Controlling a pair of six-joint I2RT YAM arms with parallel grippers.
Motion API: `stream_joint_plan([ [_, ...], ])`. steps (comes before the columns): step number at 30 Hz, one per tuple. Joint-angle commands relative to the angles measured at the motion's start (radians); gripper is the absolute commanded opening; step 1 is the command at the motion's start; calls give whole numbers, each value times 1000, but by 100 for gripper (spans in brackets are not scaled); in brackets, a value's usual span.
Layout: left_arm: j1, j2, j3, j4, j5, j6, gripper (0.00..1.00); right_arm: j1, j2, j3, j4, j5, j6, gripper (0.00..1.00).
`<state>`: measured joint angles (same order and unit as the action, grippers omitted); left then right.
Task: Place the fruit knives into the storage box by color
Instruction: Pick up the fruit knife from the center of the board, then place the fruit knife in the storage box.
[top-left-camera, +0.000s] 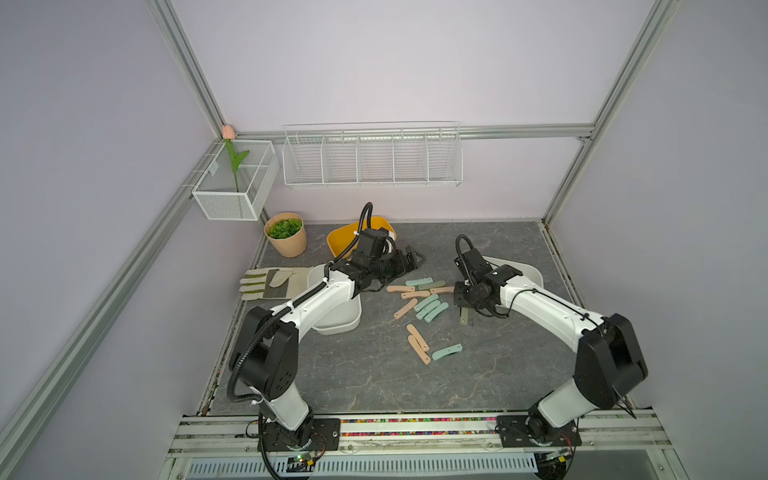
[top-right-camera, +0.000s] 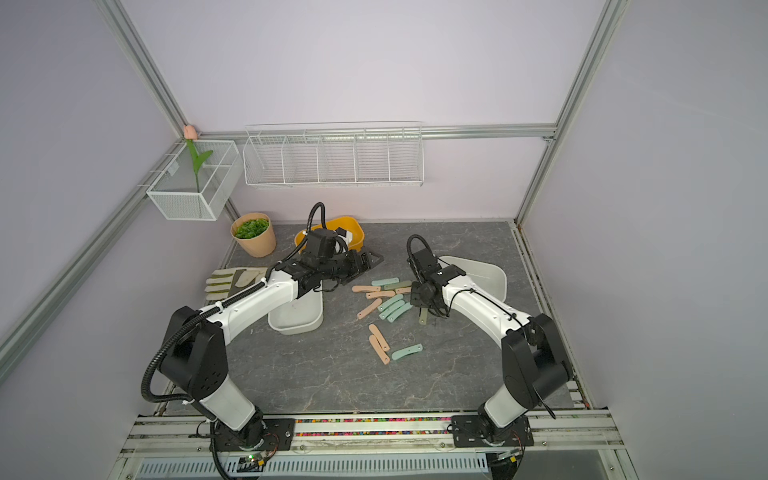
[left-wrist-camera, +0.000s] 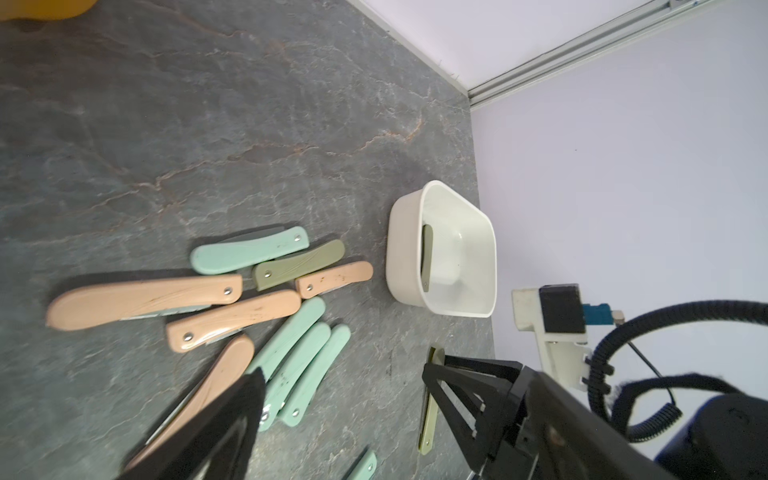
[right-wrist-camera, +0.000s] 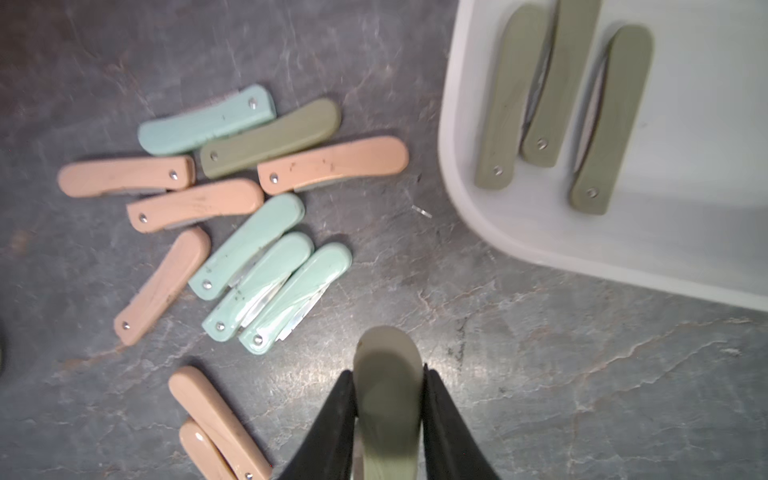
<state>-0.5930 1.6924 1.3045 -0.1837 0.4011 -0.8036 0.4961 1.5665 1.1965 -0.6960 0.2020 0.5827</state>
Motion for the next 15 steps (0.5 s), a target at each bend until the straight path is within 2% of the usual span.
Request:
stream_joint_plan([
  [1, -31, 41, 88, -39, 0, 13, 99, -80, -43, 49, -35, -37, -52, 30],
  [10, -83, 166, 279, -93, 14, 25, 99, -328, -40, 80, 0, -98, -142, 30],
  [15, -103, 231, 367, -115, 32, 29, 99, -430, 0, 69, 60, -136, -168, 30],
])
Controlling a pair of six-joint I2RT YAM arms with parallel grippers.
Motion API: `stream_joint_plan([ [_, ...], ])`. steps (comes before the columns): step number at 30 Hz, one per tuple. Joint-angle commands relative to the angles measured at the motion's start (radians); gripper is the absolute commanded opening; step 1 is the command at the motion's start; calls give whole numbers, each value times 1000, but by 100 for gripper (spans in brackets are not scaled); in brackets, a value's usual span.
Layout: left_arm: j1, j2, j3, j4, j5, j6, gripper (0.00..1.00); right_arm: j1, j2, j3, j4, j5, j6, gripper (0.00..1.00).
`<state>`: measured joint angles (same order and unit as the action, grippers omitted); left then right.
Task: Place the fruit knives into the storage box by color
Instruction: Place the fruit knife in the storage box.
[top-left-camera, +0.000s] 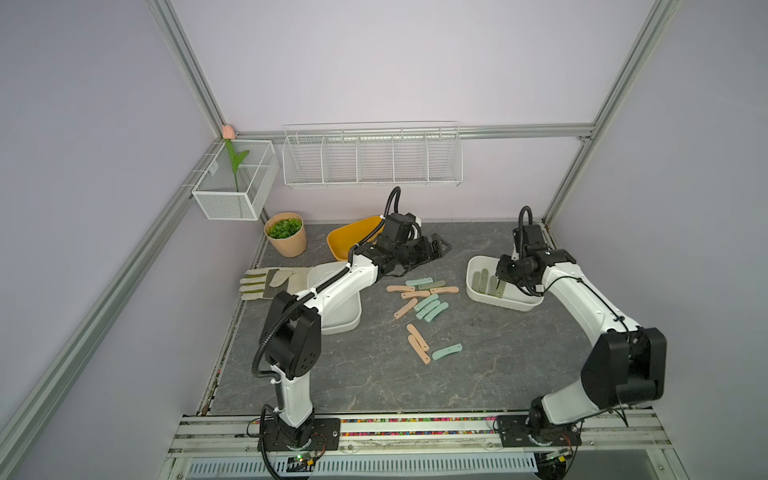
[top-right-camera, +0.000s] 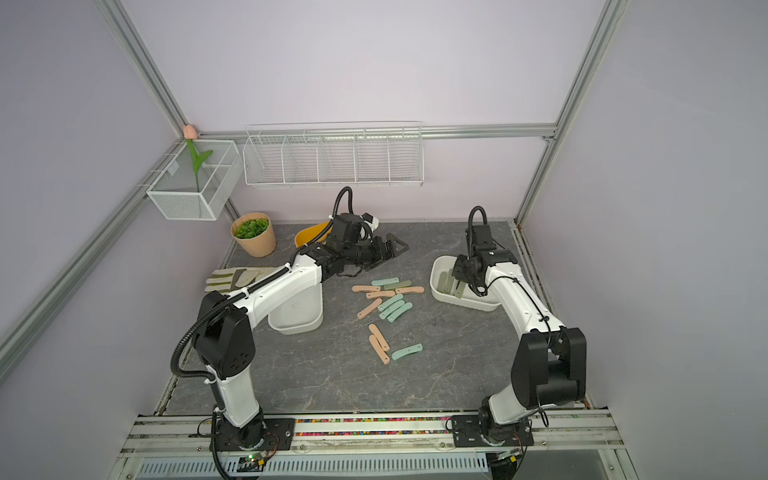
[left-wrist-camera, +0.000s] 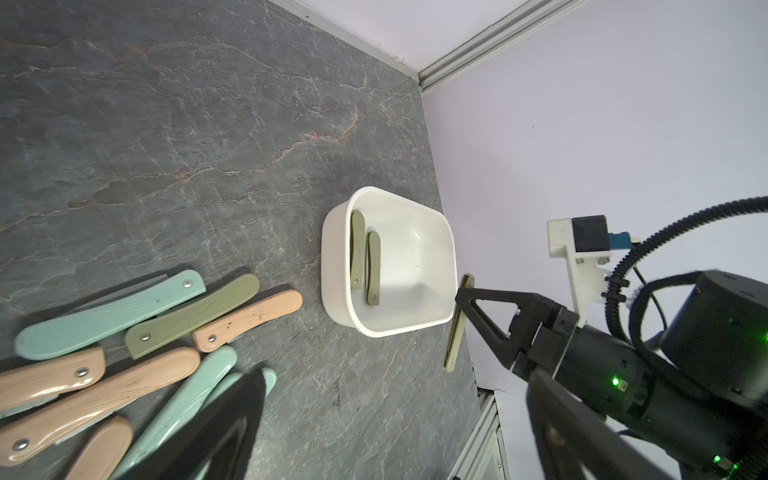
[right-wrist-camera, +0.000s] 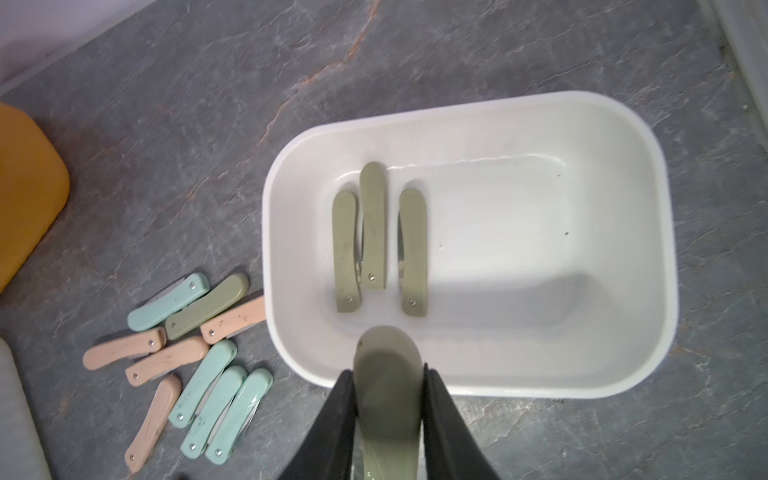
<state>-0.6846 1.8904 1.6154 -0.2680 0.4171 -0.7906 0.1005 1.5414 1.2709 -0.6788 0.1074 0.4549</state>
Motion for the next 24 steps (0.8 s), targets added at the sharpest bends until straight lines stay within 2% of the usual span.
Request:
stream_joint_plan([
  [1, -16, 50, 75, -38, 22, 17, 99, -54, 38, -6, 56, -51, -45, 30],
  [9, -41, 135, 184, -81, 57, 26, 99, -120, 158, 42, 100, -73, -106, 30],
  [24, -48, 190, 236, -69, 101, 9, 99, -137, 352, 142, 125, -63, -182, 29],
])
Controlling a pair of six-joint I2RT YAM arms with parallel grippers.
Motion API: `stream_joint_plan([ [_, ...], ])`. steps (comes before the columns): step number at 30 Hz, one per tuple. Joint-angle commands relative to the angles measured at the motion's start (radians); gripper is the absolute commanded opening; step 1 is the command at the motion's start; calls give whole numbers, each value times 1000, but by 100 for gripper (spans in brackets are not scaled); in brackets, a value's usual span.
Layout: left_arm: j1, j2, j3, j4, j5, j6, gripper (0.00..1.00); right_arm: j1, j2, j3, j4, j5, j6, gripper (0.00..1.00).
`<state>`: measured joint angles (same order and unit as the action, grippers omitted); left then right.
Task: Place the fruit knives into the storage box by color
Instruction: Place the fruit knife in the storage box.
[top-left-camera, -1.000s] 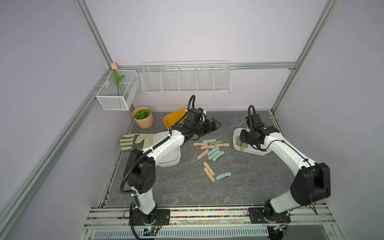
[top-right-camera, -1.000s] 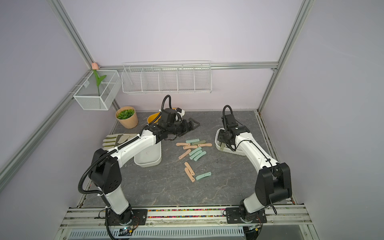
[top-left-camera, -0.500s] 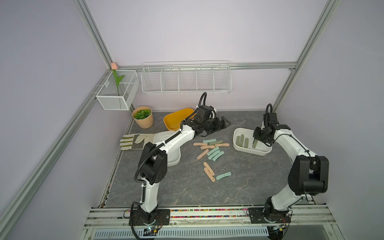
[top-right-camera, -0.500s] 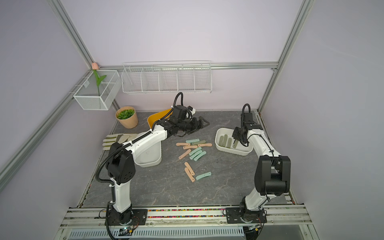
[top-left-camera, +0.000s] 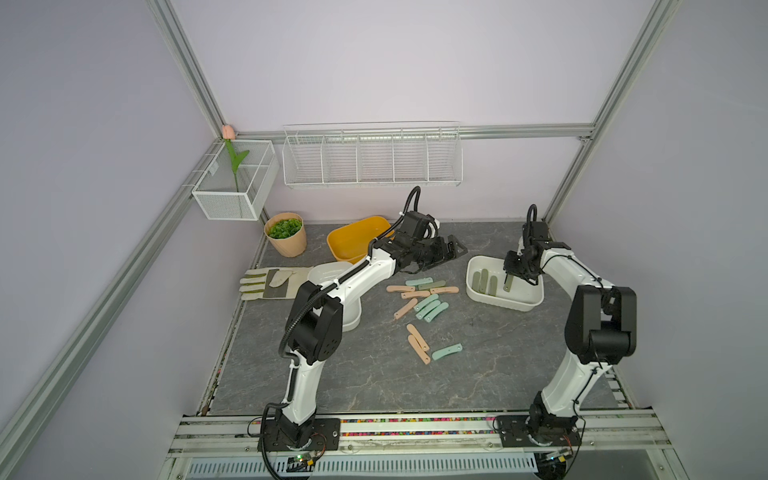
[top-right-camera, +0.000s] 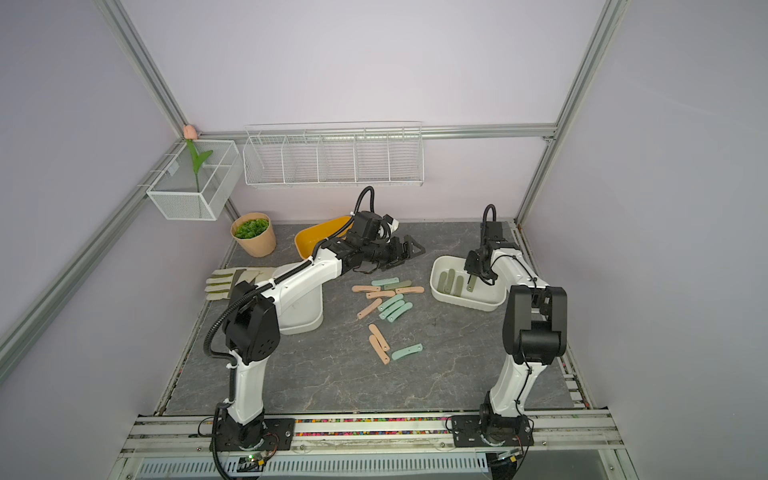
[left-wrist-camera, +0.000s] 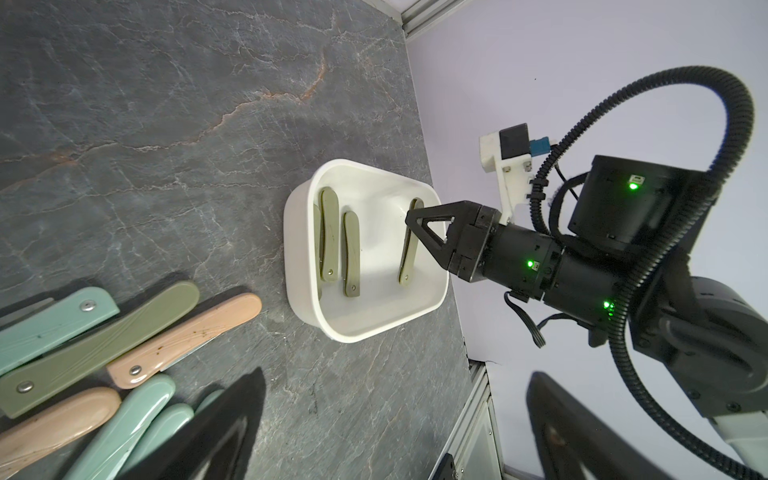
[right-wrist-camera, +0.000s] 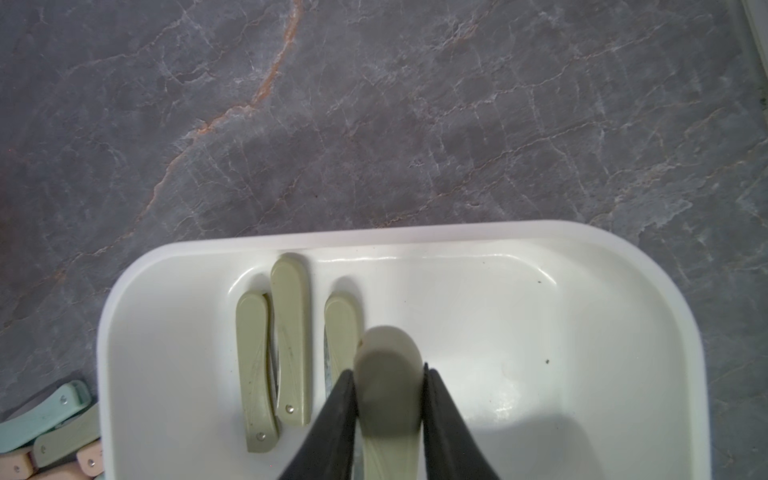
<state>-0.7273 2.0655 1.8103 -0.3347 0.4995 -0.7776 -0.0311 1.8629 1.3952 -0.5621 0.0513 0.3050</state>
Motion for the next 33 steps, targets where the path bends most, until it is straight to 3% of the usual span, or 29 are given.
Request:
stream_joint_plan([
  [1, -6, 16, 41, -2, 18, -5, 99, -5, 41, 21, 10, -7, -34, 29],
  [21, -6, 40, 53, 5, 30, -13, 99, -5, 185, 82, 15, -21, -72, 30],
  [28, -6, 44, 56, -1, 30, -10, 99, -7, 205, 116, -7, -18, -69, 40],
  [33, -6, 32, 46, -12, 27, -1, 99, -10, 171, 122, -28, -26, -56, 41],
])
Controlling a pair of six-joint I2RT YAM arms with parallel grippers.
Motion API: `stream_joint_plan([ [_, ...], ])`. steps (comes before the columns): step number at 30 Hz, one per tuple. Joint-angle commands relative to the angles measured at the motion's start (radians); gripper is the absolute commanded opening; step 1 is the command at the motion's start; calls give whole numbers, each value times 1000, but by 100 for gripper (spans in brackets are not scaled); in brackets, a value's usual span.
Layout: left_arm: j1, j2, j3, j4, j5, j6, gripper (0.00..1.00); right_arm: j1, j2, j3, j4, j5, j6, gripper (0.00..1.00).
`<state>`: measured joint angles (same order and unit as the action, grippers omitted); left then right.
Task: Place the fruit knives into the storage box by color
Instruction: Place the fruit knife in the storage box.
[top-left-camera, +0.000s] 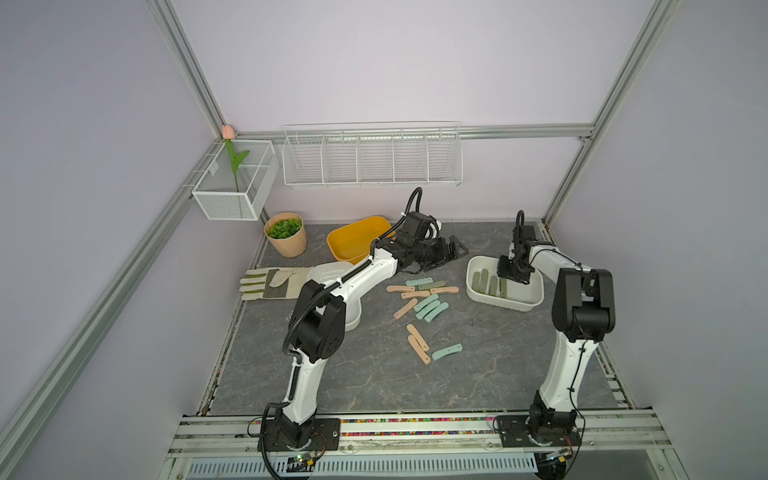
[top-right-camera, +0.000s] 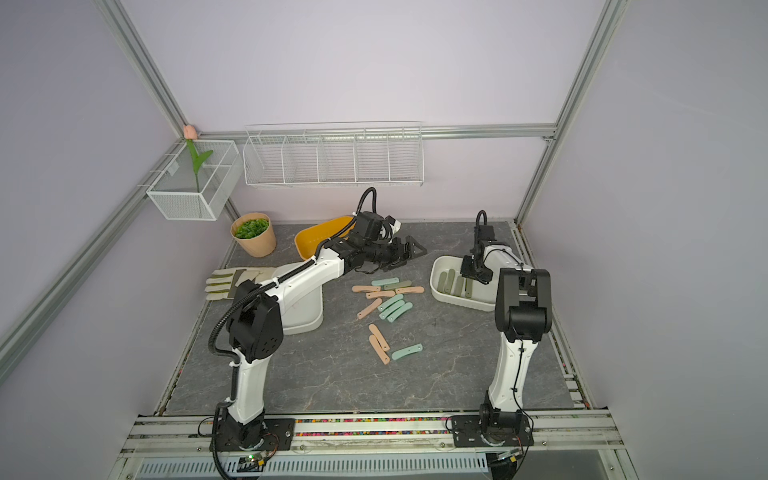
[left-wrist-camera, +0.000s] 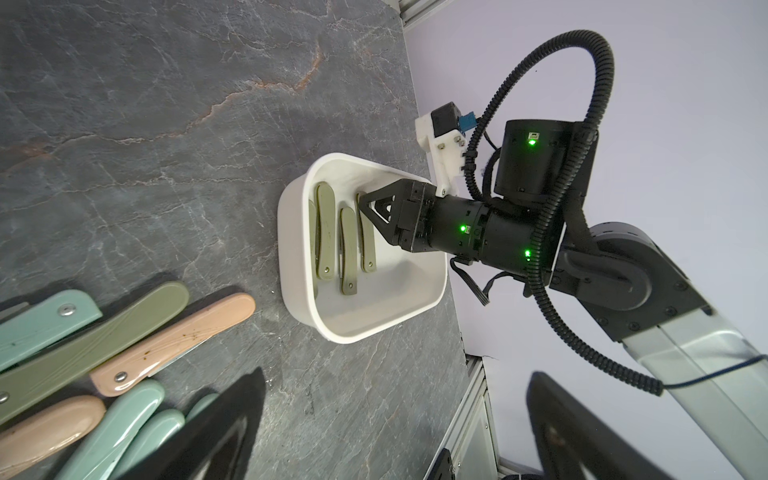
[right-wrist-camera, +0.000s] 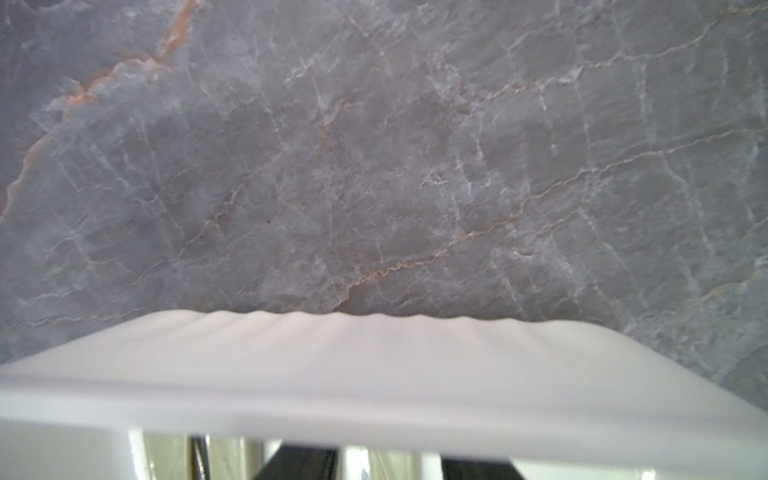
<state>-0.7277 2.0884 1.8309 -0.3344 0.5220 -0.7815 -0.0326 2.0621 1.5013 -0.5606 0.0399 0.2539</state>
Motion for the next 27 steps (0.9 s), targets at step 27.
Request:
stream_joint_plan([
  [27, 159, -434, -585, 62, -111, 27, 99, 392, -388, -148, -42, -117, 273, 77],
])
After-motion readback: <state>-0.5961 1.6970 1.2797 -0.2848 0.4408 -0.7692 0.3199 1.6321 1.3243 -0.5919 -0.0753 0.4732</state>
